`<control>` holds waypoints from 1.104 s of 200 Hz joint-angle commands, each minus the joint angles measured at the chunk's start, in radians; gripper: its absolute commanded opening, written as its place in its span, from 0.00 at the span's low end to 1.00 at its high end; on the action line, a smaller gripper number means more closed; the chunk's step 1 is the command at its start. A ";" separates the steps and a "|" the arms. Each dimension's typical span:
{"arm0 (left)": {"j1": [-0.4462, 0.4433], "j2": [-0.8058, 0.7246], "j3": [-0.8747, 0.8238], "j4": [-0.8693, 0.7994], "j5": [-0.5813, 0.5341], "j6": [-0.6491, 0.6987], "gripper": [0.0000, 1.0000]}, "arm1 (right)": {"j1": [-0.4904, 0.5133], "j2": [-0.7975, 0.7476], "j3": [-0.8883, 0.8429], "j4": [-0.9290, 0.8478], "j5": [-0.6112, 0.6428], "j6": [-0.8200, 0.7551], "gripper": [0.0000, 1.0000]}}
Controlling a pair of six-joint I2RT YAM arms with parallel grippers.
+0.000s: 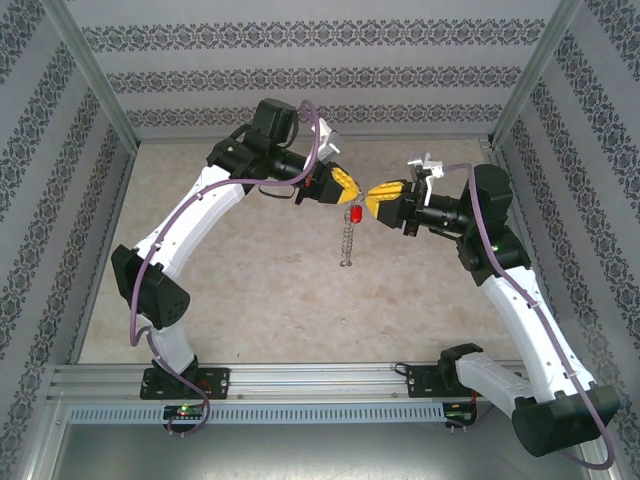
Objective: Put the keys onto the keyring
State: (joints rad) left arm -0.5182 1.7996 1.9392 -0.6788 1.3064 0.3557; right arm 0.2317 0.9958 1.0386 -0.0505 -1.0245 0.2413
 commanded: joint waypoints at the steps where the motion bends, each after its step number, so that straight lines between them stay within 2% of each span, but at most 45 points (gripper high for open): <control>1: -0.012 -0.043 -0.003 0.055 0.041 -0.018 0.00 | 0.017 0.003 -0.016 0.037 -0.040 0.007 0.27; 73: -0.016 -0.040 -0.003 0.053 0.046 -0.021 0.00 | 0.034 0.037 -0.016 0.060 -0.024 0.004 0.25; 95: -0.018 -0.039 -0.004 0.047 0.050 -0.016 0.00 | 0.034 0.045 -0.008 0.067 -0.015 0.004 0.18; 127: -0.019 -0.039 -0.007 0.043 0.052 -0.014 0.00 | 0.034 0.056 0.013 0.059 -0.030 -0.001 0.00; 164: -0.018 -0.041 -0.008 0.037 0.015 -0.014 0.00 | 0.031 0.049 0.060 -0.075 -0.010 -0.070 0.00; 186: -0.007 -0.052 -0.005 0.012 -0.011 0.009 0.17 | 0.032 0.049 0.120 -0.246 0.044 -0.167 0.00; 221: 0.029 -0.074 0.006 -0.039 -0.018 0.051 0.26 | 0.035 0.093 0.247 -0.514 0.113 -0.318 0.00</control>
State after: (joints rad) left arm -0.5148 1.7859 1.9308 -0.6693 1.2827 0.3561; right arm 0.2535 1.0622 1.2018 -0.3473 -0.9695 0.0650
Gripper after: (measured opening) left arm 0.245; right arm 0.065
